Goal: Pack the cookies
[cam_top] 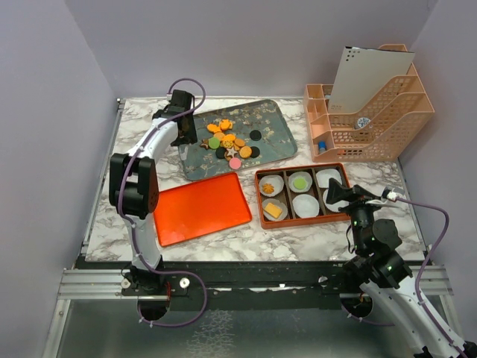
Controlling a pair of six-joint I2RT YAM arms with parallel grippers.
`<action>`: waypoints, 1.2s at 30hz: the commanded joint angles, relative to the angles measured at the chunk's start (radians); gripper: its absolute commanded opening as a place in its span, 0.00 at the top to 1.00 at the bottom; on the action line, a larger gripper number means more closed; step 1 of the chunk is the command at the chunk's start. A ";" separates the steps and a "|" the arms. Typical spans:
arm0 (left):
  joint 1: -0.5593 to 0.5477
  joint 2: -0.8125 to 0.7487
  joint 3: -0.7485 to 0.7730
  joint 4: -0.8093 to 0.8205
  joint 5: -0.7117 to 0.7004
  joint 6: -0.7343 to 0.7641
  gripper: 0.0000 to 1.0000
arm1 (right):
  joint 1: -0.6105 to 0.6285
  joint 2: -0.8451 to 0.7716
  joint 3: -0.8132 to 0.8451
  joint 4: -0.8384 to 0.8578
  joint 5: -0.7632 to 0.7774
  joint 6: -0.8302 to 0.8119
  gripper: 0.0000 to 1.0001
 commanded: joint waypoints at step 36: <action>-0.638 -0.611 -0.348 0.013 0.097 0.086 0.79 | -0.002 0.011 -0.005 -0.004 0.014 0.002 0.00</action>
